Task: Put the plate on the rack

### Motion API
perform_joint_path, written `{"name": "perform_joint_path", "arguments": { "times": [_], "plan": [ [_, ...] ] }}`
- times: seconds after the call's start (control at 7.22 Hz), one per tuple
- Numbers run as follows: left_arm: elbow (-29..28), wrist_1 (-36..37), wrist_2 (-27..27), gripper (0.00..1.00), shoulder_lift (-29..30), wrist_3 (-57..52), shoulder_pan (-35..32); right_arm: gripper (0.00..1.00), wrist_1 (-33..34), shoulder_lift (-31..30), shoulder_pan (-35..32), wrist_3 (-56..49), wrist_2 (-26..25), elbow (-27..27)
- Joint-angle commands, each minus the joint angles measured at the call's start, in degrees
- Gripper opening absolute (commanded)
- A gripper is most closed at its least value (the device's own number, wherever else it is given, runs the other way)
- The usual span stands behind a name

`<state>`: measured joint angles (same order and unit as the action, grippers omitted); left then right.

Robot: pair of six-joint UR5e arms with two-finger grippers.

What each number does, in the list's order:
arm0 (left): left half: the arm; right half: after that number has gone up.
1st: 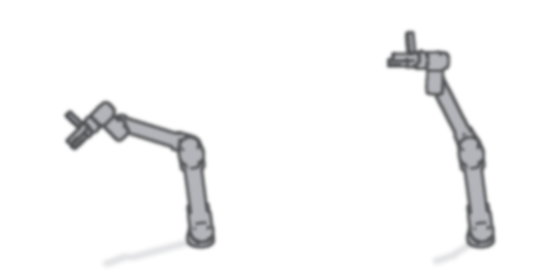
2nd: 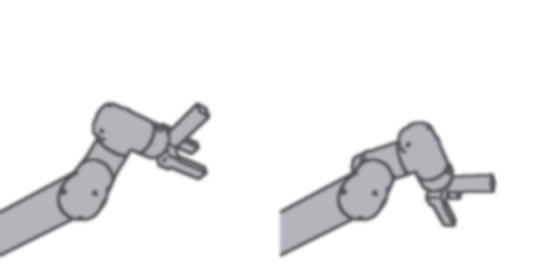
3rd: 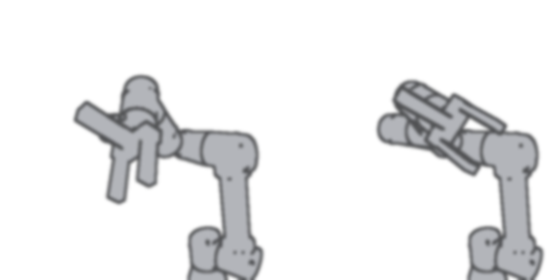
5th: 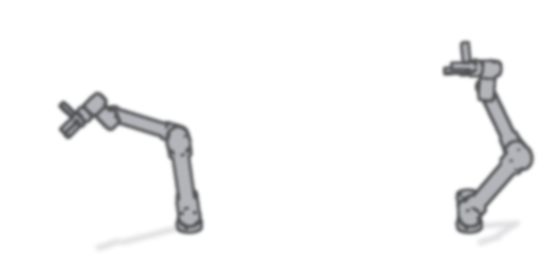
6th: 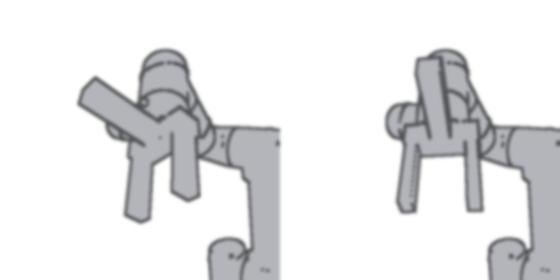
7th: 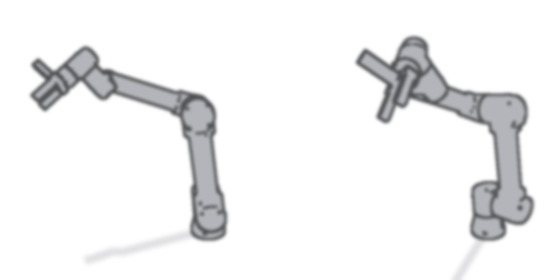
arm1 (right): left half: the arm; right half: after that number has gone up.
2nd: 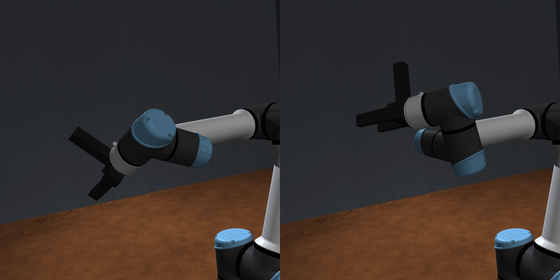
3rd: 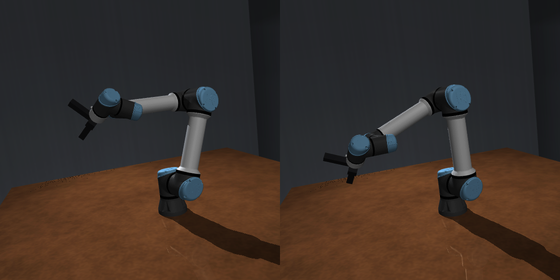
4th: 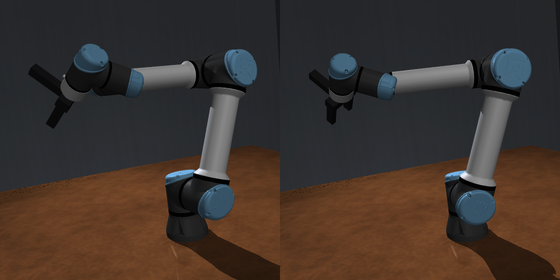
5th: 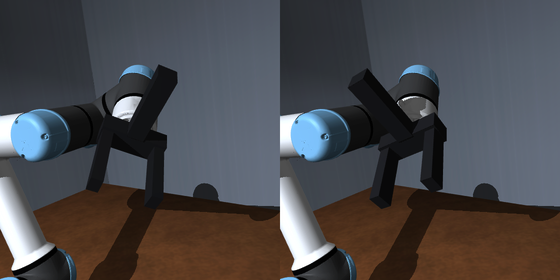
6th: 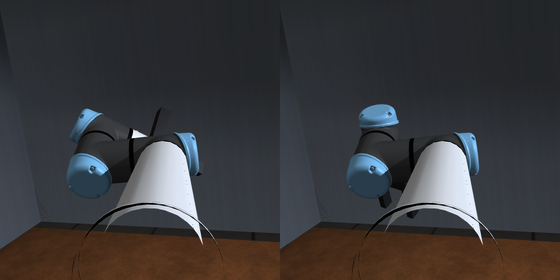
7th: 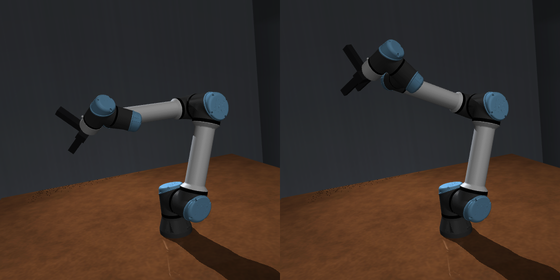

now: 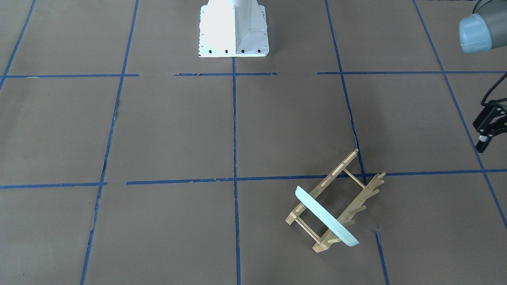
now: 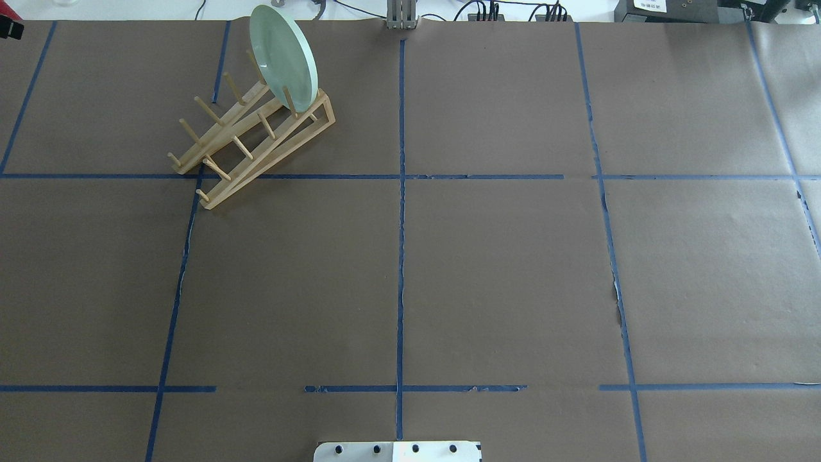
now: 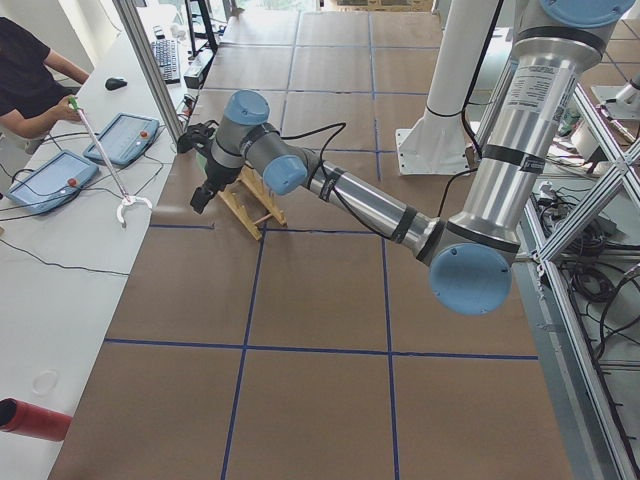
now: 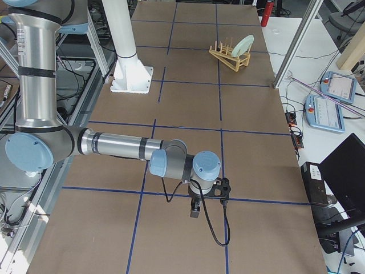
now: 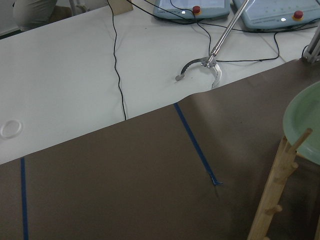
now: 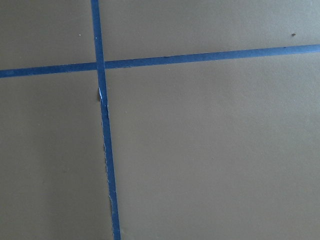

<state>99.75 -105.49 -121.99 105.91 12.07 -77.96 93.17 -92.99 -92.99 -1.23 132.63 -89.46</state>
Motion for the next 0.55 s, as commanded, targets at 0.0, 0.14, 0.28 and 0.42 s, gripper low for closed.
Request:
{"name": "perform_joint_path", "arguments": {
  "times": [0.0, 0.14, 0.28, 0.42],
  "plan": [
    [-2.5, 10.5, -3.8, 1.0, -0.9, -7.0, -2.8, 1.0, 0.0, 0.0, 0.0, -0.1, 0.0, 0.0],
    [-3.8, 12.4, -4.0, 1.0, -4.1, -8.7, -6.2, 1.0, 0.0, 0.0, 0.0, 0.0, 0.0, 0.0],
    [-7.5, 15.7, -6.0, 1.0, -5.3, -14.9, -10.2, 1.0, 0.0, 0.0, 0.0, -0.1, 0.0, 0.0],
    [-11.5, 17.4, -8.7, 1.0, -5.9, -19.8, -12.2, 1.0, 0.0, 0.0, 0.0, 0.0, 0.0, 0.0]
  ]
}}
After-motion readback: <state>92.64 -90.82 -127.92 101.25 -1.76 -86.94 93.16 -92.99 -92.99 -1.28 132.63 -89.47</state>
